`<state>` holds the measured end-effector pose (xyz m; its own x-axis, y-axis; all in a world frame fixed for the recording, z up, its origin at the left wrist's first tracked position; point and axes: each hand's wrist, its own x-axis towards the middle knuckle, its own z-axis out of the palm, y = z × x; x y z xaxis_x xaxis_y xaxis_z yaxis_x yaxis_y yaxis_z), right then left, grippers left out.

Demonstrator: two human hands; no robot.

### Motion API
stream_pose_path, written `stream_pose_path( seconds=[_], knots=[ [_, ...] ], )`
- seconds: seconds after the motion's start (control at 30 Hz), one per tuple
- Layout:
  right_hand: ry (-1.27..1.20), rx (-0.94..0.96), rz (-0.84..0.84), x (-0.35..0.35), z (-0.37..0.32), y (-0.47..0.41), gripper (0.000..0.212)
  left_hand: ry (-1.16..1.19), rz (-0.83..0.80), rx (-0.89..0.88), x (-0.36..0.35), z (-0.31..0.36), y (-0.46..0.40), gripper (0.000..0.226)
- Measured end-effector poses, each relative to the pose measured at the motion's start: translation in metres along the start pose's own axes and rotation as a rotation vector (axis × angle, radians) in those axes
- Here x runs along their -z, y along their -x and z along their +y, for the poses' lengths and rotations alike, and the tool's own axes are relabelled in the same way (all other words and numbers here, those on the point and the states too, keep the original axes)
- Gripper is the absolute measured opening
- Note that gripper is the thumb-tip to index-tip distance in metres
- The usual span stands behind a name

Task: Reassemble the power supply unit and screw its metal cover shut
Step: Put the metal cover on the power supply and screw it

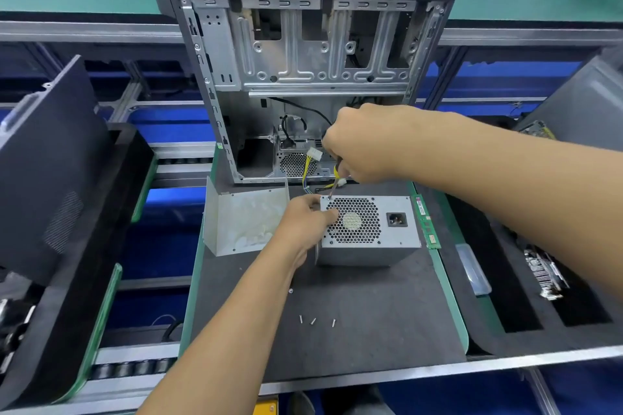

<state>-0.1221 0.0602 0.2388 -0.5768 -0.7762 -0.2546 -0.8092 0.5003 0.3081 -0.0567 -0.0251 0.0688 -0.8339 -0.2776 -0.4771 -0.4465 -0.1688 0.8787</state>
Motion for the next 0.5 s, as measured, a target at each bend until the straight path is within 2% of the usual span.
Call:
stream_pose_path(
  seconds=[0.03, 0.13, 0.3, 0.5],
  knots=[
    [-0.012, -0.006, 0.005, -0.0010, 0.0017, -0.0004, 0.011, -0.028, -0.016, 0.004, 0.0007, 0.0019, -0.0009, 0.019],
    [-0.031, -0.008, -0.012, -0.0052, 0.0071, 0.0003, 0.017, -0.036, -0.060, 0.025, 0.0023, 0.0055, -0.0014, 0.013],
    [-0.024, -0.016, -0.040, -0.0095, 0.0106, 0.0033, 0.019, 0.002, -0.075, 0.040, -0.0011, 0.0065, -0.0029, 0.023],
    [-0.088, 0.067, -0.079, -0.0016, 0.0075, 0.0029, 0.023, -0.026, -0.071, 0.042, -0.0019, 0.0056, -0.0068, 0.015]
  ],
)
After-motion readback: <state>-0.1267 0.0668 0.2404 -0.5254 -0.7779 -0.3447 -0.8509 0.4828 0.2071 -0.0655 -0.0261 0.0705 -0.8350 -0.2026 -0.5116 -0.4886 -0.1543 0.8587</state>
